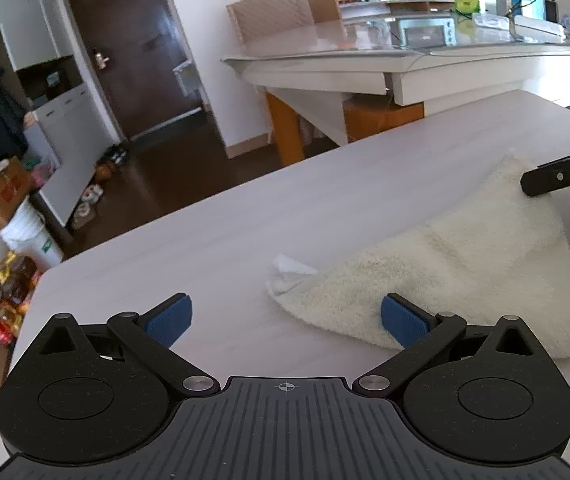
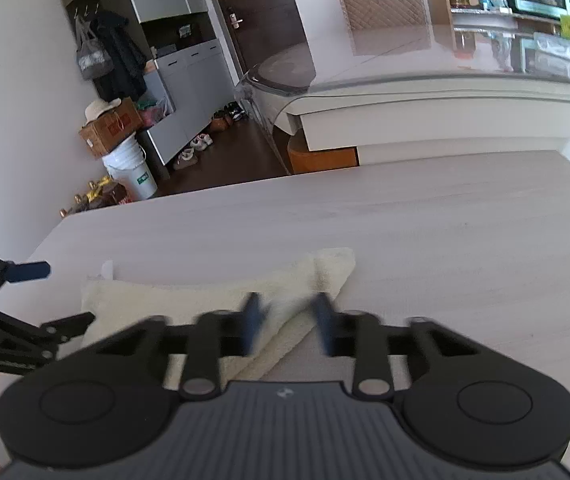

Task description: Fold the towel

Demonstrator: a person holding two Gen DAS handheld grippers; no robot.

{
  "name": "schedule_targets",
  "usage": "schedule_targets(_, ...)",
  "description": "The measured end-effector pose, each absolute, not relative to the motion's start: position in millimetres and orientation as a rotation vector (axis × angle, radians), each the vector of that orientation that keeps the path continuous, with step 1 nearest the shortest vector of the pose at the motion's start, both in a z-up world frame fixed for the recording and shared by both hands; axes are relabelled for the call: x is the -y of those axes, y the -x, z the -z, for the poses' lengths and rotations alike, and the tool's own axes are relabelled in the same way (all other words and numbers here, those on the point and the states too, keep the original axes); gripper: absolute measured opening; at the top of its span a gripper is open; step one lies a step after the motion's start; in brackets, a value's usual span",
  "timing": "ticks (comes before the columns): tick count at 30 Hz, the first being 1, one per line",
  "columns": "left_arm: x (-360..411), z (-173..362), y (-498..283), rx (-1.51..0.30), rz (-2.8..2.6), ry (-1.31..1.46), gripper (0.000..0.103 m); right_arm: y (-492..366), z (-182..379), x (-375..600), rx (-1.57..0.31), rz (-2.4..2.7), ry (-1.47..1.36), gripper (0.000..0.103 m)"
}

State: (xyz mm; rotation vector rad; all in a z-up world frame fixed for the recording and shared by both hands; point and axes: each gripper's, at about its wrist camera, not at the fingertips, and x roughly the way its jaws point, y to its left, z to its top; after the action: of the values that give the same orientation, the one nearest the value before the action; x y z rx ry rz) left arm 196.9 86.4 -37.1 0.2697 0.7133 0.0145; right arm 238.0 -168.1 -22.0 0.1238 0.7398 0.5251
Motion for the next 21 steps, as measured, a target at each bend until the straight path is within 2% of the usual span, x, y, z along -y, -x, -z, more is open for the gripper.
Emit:
schedule_targets(9,-92.0,32.1,-195.4,-0.693,-0.028,-0.264,0.103,-207.4,-12.4,162.5,-0.602,-0.538,-0.049,0.012)
schedule_targets(14,-112.3,30.5,-181.2,-0.706,-0.072,-0.234,0.103,-203.6,-10.7,145.9,-0.62,-0.518,0.055,0.013)
schedule_targets(16,-117.7,29.9,-173.7,-0.708,-0.082,-0.225,0.103,-207.2,-3.4,143.2,-0.637,-0.495,0.073,0.014)
schedule_targets(19,-119.9,27.5,-164.9,-0.703,-0.075,-0.215,0.103,-209.5,3.4,142.3,-0.653,-0.465,0.082,0.023)
schedule_targets(21,-119.4,26.5,-161.6,-0.699,-0.071,-0.216,0.103,-208.9,4.8,143.0,-0.649,-0.45,0.087,0.023)
